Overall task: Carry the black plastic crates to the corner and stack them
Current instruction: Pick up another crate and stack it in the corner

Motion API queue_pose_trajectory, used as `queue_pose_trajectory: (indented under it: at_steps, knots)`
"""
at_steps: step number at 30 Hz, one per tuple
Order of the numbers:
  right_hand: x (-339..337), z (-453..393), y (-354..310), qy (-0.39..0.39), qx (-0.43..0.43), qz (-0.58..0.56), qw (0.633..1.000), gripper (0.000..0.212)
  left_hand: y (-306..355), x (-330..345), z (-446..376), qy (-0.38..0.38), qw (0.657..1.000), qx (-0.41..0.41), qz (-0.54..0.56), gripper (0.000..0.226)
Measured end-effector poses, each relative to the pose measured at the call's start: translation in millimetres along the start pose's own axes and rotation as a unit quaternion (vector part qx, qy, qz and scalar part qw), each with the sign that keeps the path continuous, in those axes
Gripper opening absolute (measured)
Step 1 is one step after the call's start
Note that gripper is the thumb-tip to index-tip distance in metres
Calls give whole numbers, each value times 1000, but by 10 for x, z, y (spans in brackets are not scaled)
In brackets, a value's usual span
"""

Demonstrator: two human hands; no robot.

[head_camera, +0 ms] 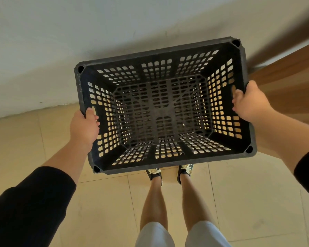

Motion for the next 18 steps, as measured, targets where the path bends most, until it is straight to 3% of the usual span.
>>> queue_pose_trajectory:
  at_steps: [8, 18]
  knots:
    - [-140, -162, -148, -19, -13, -42, 999, 24, 11, 74, 77, 40, 999, 2, -4, 27]
    - [77, 227, 83, 0, -2, -98, 995, 20, 48, -31, 55, 56, 996, 24, -64, 43]
Point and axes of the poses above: each hand's wrist, its own z-axis away from the middle knuckle, its own x-axis out of the palm, y = z × x, the point moved 3 cm from there along -z, towards the middle knuckle, and after that the axes turned 14 degrees about -x, right-handed, at the moved point
